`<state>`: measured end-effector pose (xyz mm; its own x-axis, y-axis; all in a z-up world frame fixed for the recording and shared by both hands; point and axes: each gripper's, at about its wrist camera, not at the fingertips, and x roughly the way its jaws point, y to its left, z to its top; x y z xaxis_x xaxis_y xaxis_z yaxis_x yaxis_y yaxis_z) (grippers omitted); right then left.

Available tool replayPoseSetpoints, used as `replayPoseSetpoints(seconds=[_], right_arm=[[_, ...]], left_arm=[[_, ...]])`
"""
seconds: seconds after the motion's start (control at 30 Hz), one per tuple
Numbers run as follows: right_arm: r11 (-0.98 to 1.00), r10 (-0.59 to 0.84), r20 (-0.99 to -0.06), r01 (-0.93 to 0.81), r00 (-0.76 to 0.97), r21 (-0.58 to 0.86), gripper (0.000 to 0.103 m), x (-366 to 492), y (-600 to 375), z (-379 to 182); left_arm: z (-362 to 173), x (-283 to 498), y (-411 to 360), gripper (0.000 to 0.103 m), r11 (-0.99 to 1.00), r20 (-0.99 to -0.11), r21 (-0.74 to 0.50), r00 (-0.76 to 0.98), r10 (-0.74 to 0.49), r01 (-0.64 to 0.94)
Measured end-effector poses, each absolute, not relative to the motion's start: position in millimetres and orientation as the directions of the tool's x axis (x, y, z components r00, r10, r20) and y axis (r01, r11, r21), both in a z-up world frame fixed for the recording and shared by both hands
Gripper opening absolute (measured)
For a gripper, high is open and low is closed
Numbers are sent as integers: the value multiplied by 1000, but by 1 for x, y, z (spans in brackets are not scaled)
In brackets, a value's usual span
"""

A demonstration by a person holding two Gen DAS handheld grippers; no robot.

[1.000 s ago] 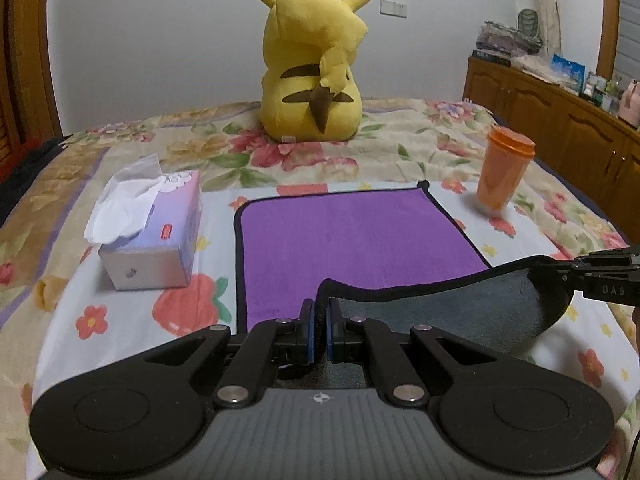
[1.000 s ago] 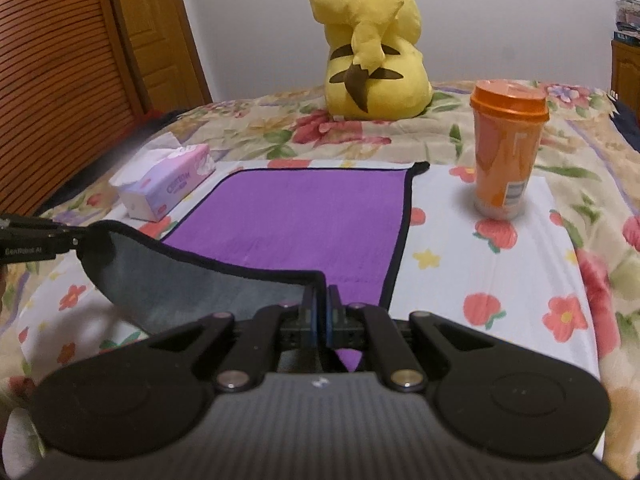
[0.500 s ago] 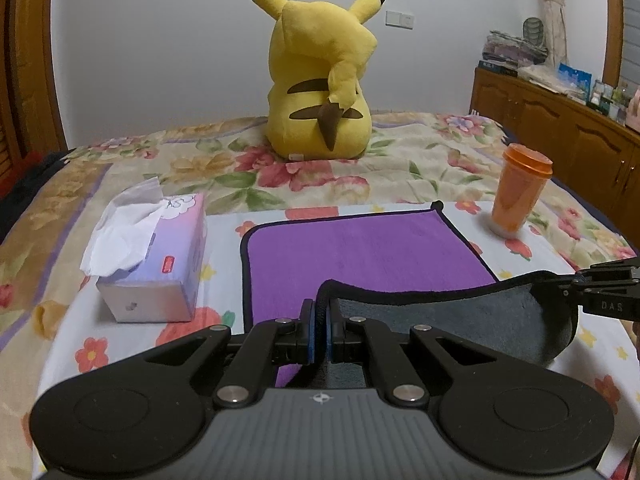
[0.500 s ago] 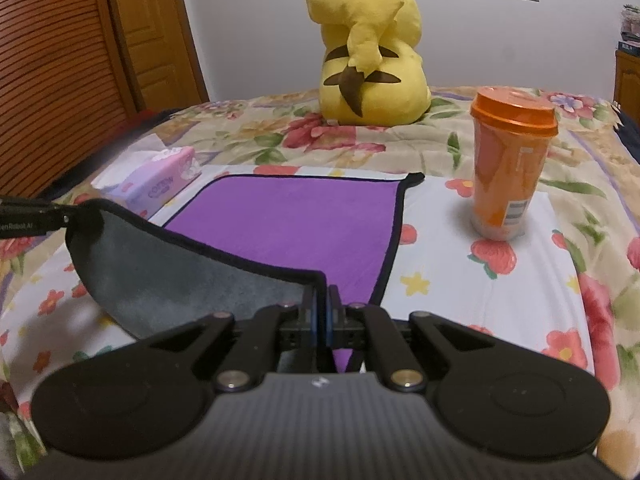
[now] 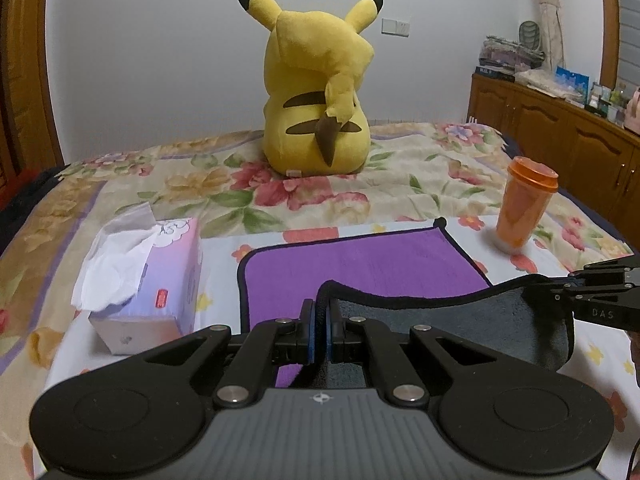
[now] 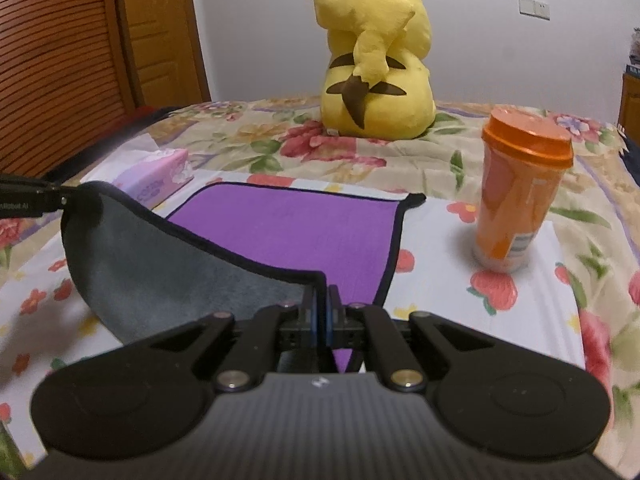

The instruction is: Fold towel

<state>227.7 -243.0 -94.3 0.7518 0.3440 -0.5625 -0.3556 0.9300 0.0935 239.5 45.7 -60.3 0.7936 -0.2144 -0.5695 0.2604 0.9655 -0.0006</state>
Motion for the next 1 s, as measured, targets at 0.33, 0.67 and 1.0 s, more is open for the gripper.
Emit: replayPoseSetpoints(seconds=[0.33,0.67,1.0], right_arm=[[926,345,-521,-375,781,50,4,248,-238,-79],[916,353,-492,-400,796,11,4,272,-232,-68],[915,328,-472,-400,819,-58,4,291,-235,-61]], left_arm=[[-56,257,45,8,965,-545,-14,807,-227,262],[-52,278,47,8,969,-516,-24,827,-221,244],[-41,296,41,8,972,-458,16,866,-202,235]])
